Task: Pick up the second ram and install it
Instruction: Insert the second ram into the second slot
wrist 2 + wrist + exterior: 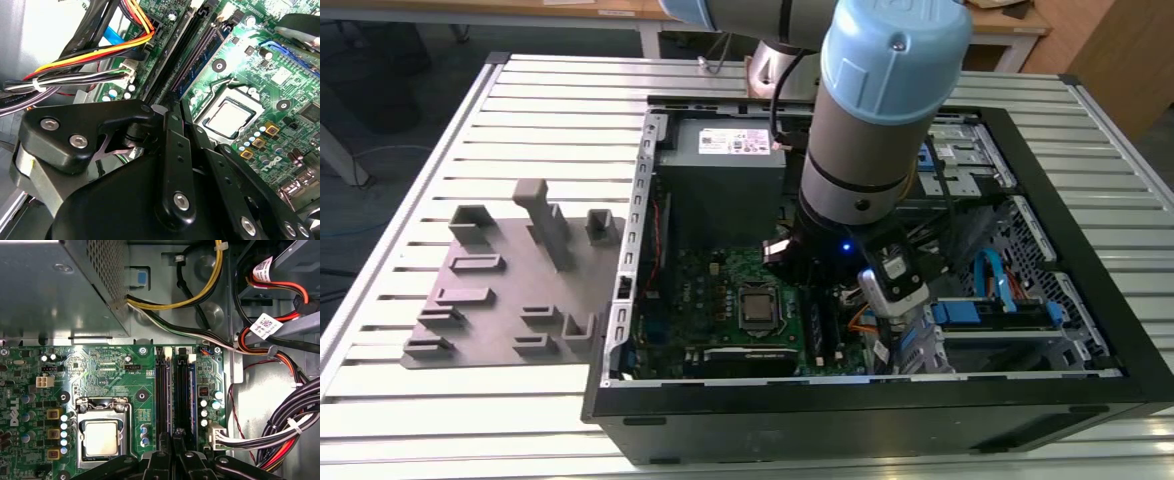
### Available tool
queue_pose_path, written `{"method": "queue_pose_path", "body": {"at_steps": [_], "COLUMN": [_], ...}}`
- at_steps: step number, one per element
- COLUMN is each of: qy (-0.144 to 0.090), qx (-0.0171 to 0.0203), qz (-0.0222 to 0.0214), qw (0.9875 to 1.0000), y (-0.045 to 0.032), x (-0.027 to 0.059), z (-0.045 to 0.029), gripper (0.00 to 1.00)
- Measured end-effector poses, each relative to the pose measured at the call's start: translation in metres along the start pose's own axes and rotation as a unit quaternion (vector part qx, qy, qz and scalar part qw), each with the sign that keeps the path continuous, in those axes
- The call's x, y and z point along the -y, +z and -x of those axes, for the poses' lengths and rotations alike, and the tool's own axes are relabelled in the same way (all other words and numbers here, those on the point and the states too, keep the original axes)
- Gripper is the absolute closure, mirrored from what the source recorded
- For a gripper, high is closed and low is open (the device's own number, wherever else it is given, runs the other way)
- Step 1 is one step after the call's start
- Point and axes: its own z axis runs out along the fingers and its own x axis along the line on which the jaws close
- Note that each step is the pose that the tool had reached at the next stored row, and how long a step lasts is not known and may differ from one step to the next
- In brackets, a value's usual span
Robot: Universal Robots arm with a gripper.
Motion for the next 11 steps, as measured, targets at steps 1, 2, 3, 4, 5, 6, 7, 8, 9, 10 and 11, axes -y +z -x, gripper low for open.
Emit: {"method": "queue_pose_path", "body": {"at_steps": [1,2,3,4,5,6,7,8,9,10,11], "qy": [0.0,0.0,0.0,0.0,0.0,-0.001,-0.001,-0.002,-0.002,-0.004,-0.006], "qx": [0.0,0.0,0.0,0.0001,0.0,0.0,0.0,0.0,-0.0001,-0.0005,-0.0007], "qz": [-0.0001,-0.0003,-0.0006,-0.0012,-0.0015,-0.0017,-0.0017,-0.0018,-0.0018,-0.0018,-0.0018], "qw": [1.0,1.0,1.0,1.0,1.0,1.0,1.0,1.0,1.0,1.0,1.0], "y": [0.0,0.0,0.0,-0.0001,-0.0006,-0.001,-0.0012,-0.0012,-0.0012,-0.0013,-0.0013], "x": [0.0,0.0,-0.0001,-0.0001,-0.0001,-0.0001,-0.0002,-0.0002,-0.0002,-0.0001,-0.0001], "z": [0.0,0.0,0.0,0.0,0.0,0.0,0.0001,0.0001,0.0002,0.0003,0.0005], "gripper": [0.89,0.89,0.89,0.89,0.89,0.89,0.89,0.89,0.89,0.89,0.89]}}
